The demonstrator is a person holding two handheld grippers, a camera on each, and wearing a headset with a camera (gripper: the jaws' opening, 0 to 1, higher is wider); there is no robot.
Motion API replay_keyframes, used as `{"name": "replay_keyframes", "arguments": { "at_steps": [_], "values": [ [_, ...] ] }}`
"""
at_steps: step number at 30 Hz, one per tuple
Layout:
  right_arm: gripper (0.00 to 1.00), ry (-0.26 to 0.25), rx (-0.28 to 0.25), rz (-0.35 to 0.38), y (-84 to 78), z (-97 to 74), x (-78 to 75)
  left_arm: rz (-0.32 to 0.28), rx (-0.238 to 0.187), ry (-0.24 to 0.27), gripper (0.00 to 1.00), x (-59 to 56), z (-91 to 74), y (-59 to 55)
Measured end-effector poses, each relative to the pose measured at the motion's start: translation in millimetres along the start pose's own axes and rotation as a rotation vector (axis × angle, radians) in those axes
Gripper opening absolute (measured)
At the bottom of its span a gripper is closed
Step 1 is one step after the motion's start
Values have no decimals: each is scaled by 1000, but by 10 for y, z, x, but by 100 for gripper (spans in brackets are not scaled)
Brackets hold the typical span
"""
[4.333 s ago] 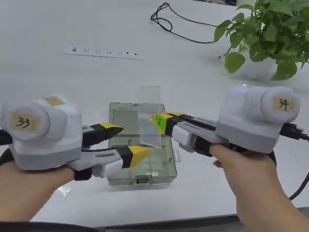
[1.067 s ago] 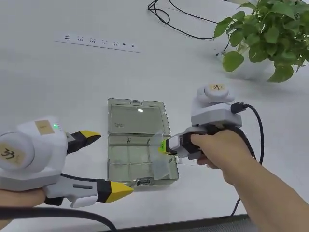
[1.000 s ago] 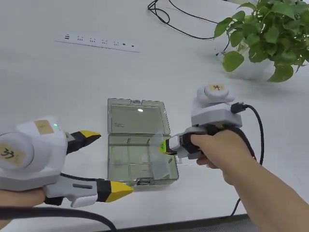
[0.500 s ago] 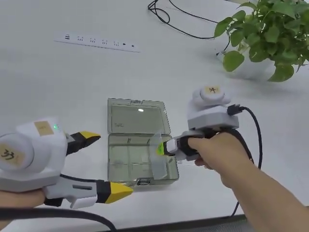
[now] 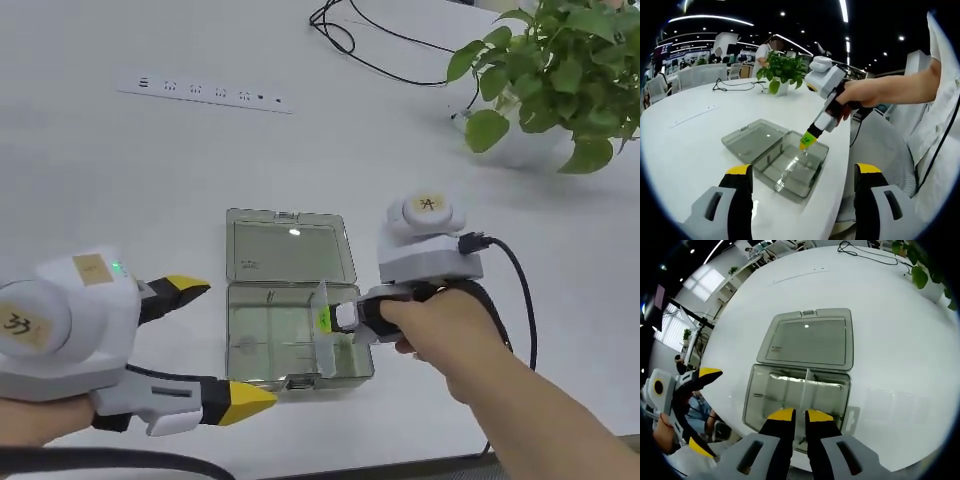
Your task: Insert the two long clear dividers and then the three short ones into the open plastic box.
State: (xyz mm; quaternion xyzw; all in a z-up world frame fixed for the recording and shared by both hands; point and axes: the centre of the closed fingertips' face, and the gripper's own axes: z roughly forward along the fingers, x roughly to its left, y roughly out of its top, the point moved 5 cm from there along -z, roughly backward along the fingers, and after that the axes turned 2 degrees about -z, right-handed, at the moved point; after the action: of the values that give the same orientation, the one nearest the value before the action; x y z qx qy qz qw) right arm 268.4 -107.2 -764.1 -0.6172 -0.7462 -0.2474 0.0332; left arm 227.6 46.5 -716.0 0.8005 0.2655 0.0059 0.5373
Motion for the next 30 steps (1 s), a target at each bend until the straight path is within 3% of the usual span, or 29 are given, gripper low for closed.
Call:
{"name": "replay_keyframes", "arguments": {
  "at_steps": [20, 30],
  "values": [
    [9, 16, -19, -2, -49, 95, -33, 3, 2, 20, 84, -18, -37, 15],
    [10, 61, -54, -5, -74, 87, -48, 4, 11, 47, 84, -59, -98, 8]
  ]
}}
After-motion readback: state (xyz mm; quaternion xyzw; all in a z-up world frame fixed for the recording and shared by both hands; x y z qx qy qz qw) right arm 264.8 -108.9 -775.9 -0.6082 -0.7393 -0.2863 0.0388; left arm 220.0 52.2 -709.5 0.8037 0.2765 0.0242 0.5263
